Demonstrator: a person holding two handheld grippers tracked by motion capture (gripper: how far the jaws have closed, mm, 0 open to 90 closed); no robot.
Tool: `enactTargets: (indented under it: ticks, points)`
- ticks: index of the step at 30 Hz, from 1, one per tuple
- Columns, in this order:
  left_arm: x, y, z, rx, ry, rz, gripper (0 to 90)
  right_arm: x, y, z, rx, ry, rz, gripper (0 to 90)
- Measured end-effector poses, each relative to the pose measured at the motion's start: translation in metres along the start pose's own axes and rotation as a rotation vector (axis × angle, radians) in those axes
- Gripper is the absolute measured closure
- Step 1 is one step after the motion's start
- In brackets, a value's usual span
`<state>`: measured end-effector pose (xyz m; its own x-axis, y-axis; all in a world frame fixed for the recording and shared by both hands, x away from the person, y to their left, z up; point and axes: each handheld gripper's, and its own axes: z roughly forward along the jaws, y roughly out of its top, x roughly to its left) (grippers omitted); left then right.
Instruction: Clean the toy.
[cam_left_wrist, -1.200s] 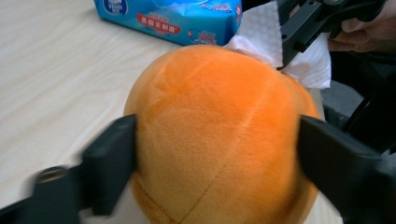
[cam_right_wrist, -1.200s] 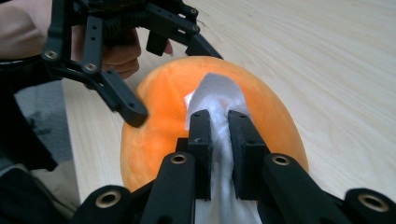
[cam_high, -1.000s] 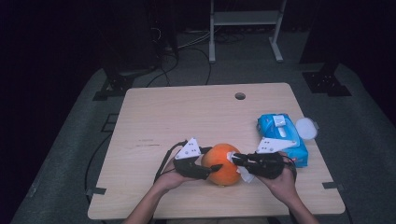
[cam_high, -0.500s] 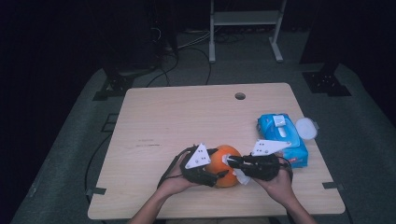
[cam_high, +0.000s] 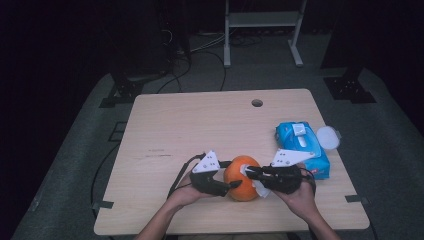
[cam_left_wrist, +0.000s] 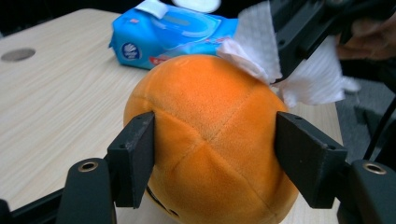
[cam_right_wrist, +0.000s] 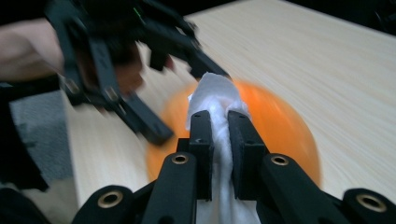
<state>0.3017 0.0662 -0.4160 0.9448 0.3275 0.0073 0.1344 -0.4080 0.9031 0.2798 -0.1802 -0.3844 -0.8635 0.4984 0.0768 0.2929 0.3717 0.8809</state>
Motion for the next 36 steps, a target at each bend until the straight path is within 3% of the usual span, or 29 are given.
enactTargets:
  ticks: [4,6,10,13,16,19,21,27,29,31,36]
  points:
    - [-0.017,0.006,0.006,0.012,-0.017,0.109,31.9,0.017,0.01,0.004,0.007,0.019,-0.069,79.8]
    - [-0.02,0.008,0.007,0.029,0.01,0.137,32.8,0.021,0.012,0.004,0.034,-0.013,-0.107,79.8]
    - [-0.013,0.003,0.005,0.02,0.011,0.089,34.0,0.012,0.01,-0.003,0.024,-0.041,-0.088,79.7]
    - [-0.006,0.001,0.003,0.016,0.008,0.057,33.8,0.001,0.004,-0.01,0.023,-0.063,-0.045,79.7]
    - [-0.006,0.001,0.005,0.008,0.002,0.045,31.0,-0.001,0.001,-0.008,0.018,-0.043,-0.019,79.8]
    - [-0.006,0.001,0.004,0.022,0.001,0.047,30.2,0.009,0.002,0.0,0.017,-0.003,-0.039,79.7]
    - [-0.002,-0.001,0.001,0.024,-0.005,0.032,31.0,0.012,0.003,0.002,0.019,-0.002,-0.059,79.7]
    - [0.012,-0.008,-0.005,0.032,0.008,-0.024,31.5,-0.007,-0.006,-0.004,0.033,-0.055,-0.004,79.7]
    - [0.015,-0.009,-0.006,0.03,0.0,-0.046,30.9,-0.014,-0.013,-0.002,0.03,-0.036,0.035,79.7]
    - [0.014,-0.006,-0.006,0.019,-0.015,-0.059,28.0,-0.014,-0.012,0.001,0.03,-0.036,0.036,79.6]
    - [0.009,-0.004,-0.005,0.019,-0.024,-0.037,28.5,-0.002,-0.006,0.004,0.012,-0.029,0.018,79.6]
